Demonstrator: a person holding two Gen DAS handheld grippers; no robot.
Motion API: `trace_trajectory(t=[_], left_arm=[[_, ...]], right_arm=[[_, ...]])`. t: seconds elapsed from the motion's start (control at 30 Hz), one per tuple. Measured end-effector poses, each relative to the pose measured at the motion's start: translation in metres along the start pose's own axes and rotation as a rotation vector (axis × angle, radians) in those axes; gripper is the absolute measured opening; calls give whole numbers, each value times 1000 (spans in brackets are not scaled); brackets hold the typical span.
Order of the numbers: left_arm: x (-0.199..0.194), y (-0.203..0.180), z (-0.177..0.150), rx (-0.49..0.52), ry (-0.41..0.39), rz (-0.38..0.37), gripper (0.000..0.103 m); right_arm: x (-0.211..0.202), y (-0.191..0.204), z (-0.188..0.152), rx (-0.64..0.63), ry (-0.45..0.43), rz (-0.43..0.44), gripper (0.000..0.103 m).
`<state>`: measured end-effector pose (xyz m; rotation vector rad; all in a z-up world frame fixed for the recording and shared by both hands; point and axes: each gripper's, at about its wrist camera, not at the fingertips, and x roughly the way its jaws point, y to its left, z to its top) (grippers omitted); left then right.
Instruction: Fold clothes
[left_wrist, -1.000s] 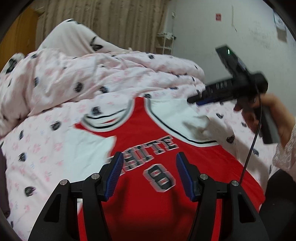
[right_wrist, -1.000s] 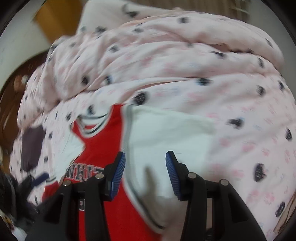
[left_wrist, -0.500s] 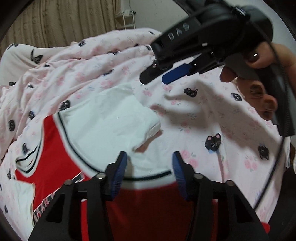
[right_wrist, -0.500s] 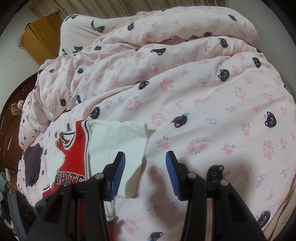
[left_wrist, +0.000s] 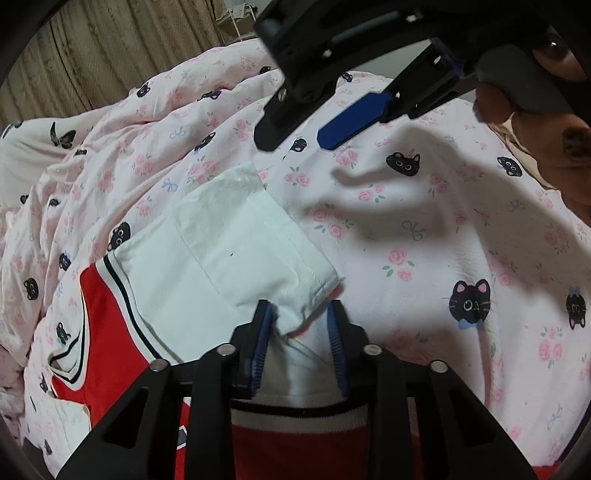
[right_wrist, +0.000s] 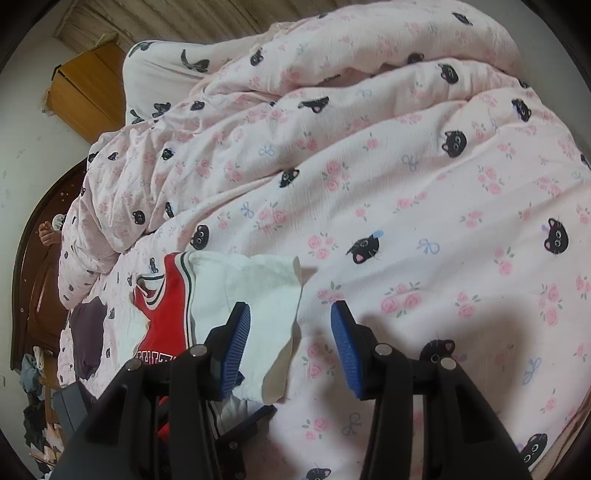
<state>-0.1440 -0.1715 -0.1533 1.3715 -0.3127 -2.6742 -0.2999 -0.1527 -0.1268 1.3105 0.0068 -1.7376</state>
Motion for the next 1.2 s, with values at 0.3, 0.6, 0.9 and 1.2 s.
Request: trace_trajectory(t=[0.3, 0.6, 0.9, 1.2], left_arm=[[-17, 17, -5, -137, -84, -14, 5], [-40, 35, -15, -270, -178, -24, 4], [-44, 41, -24, -309, -195, -50, 4], [-41, 39, -27, -313, -182, -56, 4]], right_arm=[[30, -18, -1, 159, 84, 180, 57], [68, -17, -8, 285, 155, 320, 62], [74, -9, -6, 297, 105, 331, 37], [68, -8, 3, 269, 35, 299, 4]])
